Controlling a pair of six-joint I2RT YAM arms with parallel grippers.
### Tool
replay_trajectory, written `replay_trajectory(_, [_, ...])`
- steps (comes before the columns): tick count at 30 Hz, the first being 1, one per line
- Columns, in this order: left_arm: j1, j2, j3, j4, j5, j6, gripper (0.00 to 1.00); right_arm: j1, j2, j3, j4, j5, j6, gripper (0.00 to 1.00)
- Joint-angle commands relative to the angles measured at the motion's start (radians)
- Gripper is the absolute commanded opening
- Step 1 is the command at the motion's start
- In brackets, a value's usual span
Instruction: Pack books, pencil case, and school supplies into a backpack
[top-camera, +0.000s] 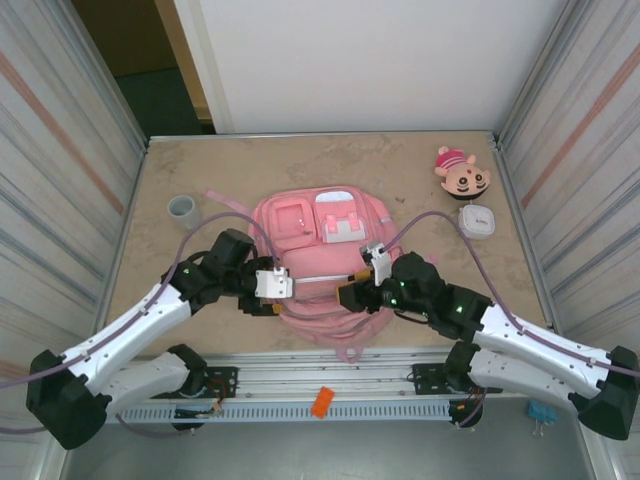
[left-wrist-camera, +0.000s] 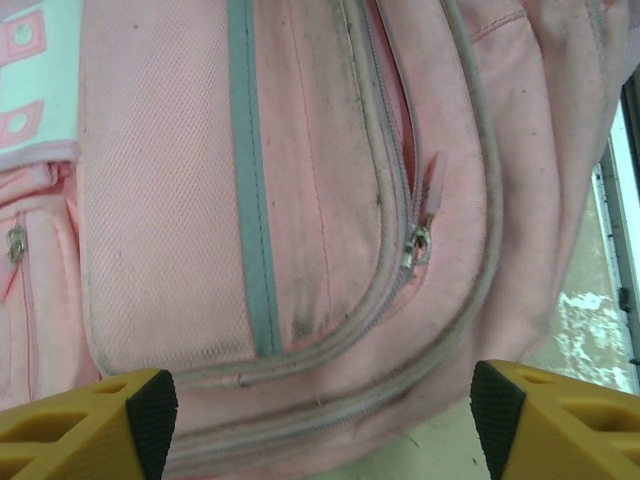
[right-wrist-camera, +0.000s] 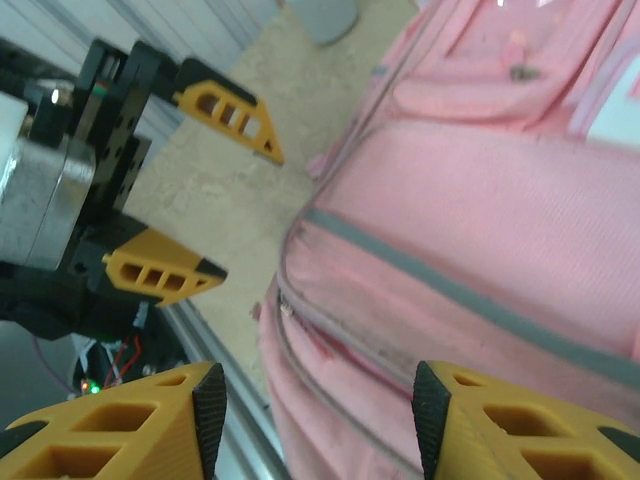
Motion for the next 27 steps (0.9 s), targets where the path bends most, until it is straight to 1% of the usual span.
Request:
replay_trajectory(1, [0.003,0.045,-0.024,0.096,0.067,0.064,0.79,0.041,0.007,-0.01,-0.006,0.023,0.102,0.53])
replay_trajectory(3, [-0.01,0.09,-0.023,0.102,0.103,0.076,0.76,0.058,0.017,-0.016,-0.004,0.021,0.117,0.53])
replay_trajectory(4, [-0.019,0.12,-0.022,0.103,0.097,0.075,0.7,0.065,0.017,-0.024,0.0,0.016,0.122,0.53])
replay_trajectory(5, [-0.024,0.144,-0.02,0.103,0.086,0.075,0.61,0.067,0.015,-0.03,0.0,0.014,0.129,0.53])
replay_trajectory(7, [-0.028,0.186,-0.019,0.108,0.035,0.072,0.38,0.067,-0.001,-0.042,-0.008,0.018,0.139,0.53])
replay_trajectory(8, [-0.028,0.197,-0.018,0.115,0.02,0.062,0.29,0.068,-0.01,-0.045,-0.016,0.025,0.141,0.53])
replay_trajectory(10, [-0.032,0.199,-0.004,0.102,0.027,0.044,0.19,0.069,-0.026,-0.047,-0.043,0.046,0.14,0.53])
replay_trajectory(13, [-0.042,0.171,0.011,0.108,0.101,-0.058,0.07,0.069,-0.028,-0.033,-0.09,0.049,0.118,0.52])
replay_trajectory(16, [-0.064,0.127,-0.001,0.147,0.14,-0.161,0.01,0.073,0.002,0.009,-0.126,0.019,0.076,0.52])
replay_trajectory(19, [-0.085,0.093,-0.021,0.207,0.181,-0.233,0.0,0.083,0.063,0.052,-0.129,-0.02,0.049,0.52])
replay_trajectory(22, [-0.092,0.087,-0.014,0.225,0.191,-0.289,0.0,0.104,0.134,0.097,-0.151,-0.022,0.034,0.52])
replay_trajectory(24, [-0.091,0.088,-0.006,0.228,0.192,-0.318,0.0,0.127,0.172,0.116,-0.159,0.003,0.033,0.52])
replay_trajectory(27, [-0.092,0.095,-0.004,0.252,0.202,-0.355,0.0,0.166,0.224,0.129,-0.153,0.098,0.039,0.53])
